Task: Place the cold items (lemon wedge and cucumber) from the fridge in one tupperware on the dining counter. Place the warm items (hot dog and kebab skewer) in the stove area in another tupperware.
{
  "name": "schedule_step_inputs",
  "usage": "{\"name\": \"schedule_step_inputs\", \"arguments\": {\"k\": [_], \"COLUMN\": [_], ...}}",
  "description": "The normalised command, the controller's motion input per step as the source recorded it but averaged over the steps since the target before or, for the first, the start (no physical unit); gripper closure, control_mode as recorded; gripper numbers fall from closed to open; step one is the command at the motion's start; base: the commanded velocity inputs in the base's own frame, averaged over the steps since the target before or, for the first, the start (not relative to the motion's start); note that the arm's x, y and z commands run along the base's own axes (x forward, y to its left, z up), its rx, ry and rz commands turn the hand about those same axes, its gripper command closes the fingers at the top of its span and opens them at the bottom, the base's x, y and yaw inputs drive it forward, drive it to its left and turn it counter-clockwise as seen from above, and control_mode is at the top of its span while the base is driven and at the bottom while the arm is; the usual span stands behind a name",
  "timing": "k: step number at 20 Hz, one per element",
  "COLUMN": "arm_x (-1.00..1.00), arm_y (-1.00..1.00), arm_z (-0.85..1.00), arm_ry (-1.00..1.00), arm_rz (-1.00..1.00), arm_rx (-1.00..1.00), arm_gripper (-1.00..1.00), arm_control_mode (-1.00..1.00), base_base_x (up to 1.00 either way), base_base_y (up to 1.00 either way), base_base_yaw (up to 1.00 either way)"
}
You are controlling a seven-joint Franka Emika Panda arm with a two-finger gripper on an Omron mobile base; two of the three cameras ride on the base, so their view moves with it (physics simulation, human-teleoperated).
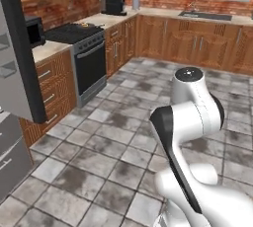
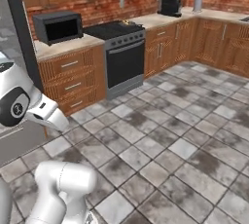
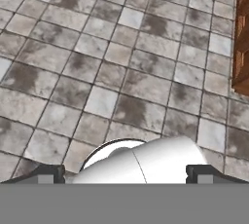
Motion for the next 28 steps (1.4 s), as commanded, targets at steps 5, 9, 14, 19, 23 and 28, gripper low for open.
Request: {"name": "schedule_step_inputs", "arguments": {"k": [5, 9, 14, 19, 23, 28], "arm_x": [0.0, 0.0, 0.0, 0.0, 0.0, 0.0], "arm_y": [0.0, 0.0, 0.0, 0.0, 0.0, 0.0], "arm_z": [0.0, 0.0, 0.0, 0.0, 0.0, 0.0], "arm_ry": [0.0, 0.0, 0.0, 0.0, 0.0, 0.0], "arm_rz": [0.0, 0.0, 0.0, 0.0, 0.0, 0.0], "arm_rx": [0.0, 0.0, 0.0, 0.0, 0.0, 0.0], "arm_gripper": [-1.0, -1.0, -1.0, -1.0, -1.0, -1.0], "arm_control_mode": [1.0, 1.0, 1.0, 1.0, 1.0, 1.0], "base_base_x": [1.0, 1.0, 1.0, 1.0, 1.0, 1.0], "base_base_y": [0.09, -0.24, -0.24, -0.44, -0.45, -0.47], "base_base_yaw": [0.12, 0.34, 0.31, 0.47, 0.54, 0.57]}}
